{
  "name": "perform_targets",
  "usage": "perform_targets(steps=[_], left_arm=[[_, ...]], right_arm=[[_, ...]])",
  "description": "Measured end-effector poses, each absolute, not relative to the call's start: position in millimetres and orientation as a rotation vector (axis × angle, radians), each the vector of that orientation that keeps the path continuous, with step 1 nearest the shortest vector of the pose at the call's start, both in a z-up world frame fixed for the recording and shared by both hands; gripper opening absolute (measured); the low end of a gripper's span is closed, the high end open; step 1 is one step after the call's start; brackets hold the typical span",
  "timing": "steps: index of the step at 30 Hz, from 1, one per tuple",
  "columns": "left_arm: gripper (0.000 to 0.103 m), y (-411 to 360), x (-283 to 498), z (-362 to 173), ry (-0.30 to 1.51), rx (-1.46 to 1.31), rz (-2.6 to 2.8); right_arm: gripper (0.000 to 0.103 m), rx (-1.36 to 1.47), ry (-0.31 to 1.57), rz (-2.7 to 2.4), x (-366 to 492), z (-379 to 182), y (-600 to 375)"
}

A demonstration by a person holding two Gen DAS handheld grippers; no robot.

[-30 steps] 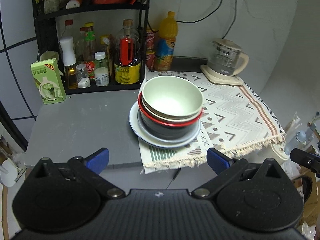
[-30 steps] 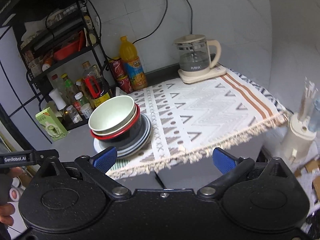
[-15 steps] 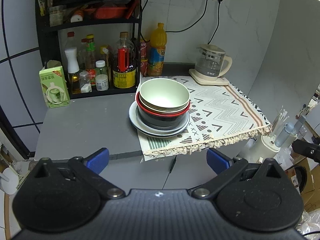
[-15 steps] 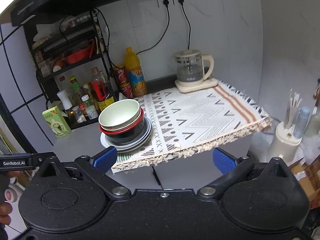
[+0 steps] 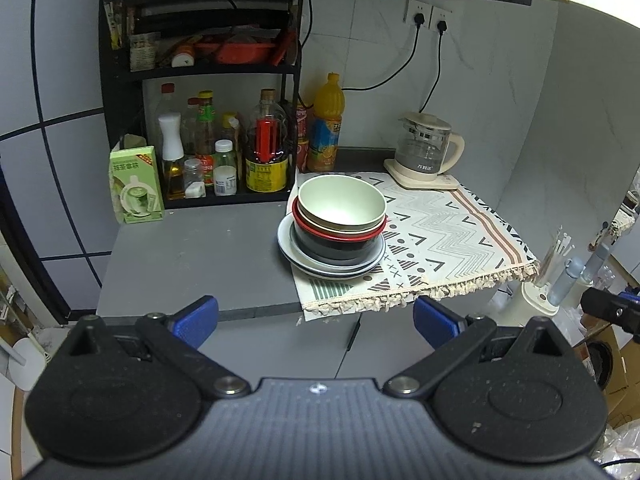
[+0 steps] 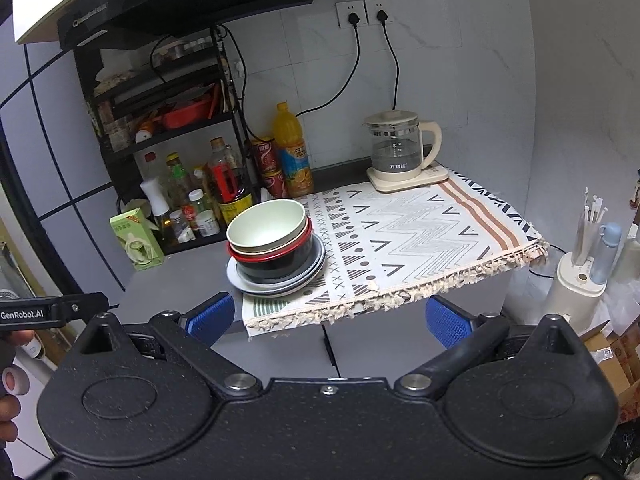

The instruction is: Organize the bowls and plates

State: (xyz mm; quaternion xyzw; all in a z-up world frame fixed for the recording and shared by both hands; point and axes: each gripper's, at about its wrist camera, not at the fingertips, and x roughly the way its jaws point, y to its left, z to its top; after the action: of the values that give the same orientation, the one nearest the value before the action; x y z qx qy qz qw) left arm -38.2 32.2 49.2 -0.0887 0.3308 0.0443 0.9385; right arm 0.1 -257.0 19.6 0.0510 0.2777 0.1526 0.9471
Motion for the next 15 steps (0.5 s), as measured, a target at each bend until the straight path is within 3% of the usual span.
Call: perform_targets(steps=[15], left_arm=[[0.102,39,-57,50,0.661,-0.180,0.085]], right_arm=[[0.103,0.102,0.552,0.320,-14,22,-255]])
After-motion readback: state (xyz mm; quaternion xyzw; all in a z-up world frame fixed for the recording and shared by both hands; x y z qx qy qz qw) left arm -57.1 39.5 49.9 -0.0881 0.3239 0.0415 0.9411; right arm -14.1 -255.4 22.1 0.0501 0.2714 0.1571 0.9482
